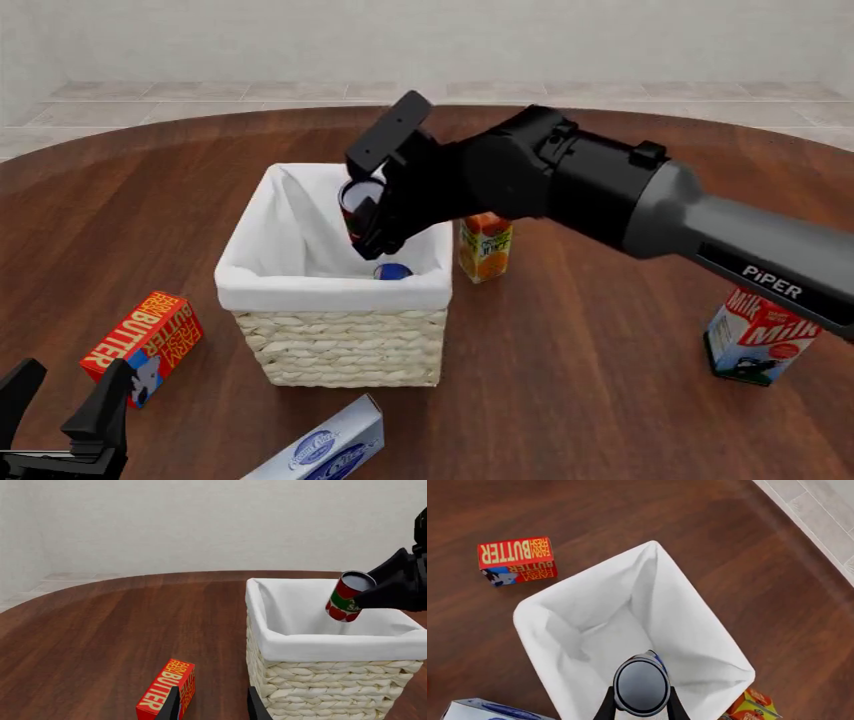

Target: Pick up the alphabet soup and the tomato sauce, and put them in the basket.

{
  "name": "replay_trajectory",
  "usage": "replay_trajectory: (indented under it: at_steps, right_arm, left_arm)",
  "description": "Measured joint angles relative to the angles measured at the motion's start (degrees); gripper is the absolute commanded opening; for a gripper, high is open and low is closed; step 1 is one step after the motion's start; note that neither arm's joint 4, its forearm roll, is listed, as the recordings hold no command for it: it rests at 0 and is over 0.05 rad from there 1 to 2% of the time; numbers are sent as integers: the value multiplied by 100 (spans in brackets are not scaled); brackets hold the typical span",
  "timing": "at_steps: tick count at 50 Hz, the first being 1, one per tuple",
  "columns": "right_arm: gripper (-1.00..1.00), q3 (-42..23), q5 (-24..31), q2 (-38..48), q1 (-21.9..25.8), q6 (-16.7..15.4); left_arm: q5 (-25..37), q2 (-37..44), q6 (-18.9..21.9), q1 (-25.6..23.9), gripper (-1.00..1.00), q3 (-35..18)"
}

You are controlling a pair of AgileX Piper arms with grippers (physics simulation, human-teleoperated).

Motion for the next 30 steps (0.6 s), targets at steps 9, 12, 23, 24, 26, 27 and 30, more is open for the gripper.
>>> replay_trajectory:
  at_steps: [9,12,23,24,26,27,30]
  right_arm:
    - [-100,-191,58,211,-32,-6]
    - [-100,-262,85,281,-31,-10]
    - [-100,-528,182,510,-19,-35]
    - [-100,-548,188,528,-16,-37]
    - [-100,-585,200,560,-11,-40]
    - [-100,-605,206,577,-9,-42]
    - [-100,-663,225,625,-5,-48]
  left_arm:
    - [0,0,0,0,100,0]
    - [0,0,0,0,100,0]
    - [0,0,0,0,100,0]
    - [0,0,0,0,100,0]
    - [0,0,0,0,100,0]
    - [0,0,0,0,100,0]
    - [0,0,0,0,100,0]
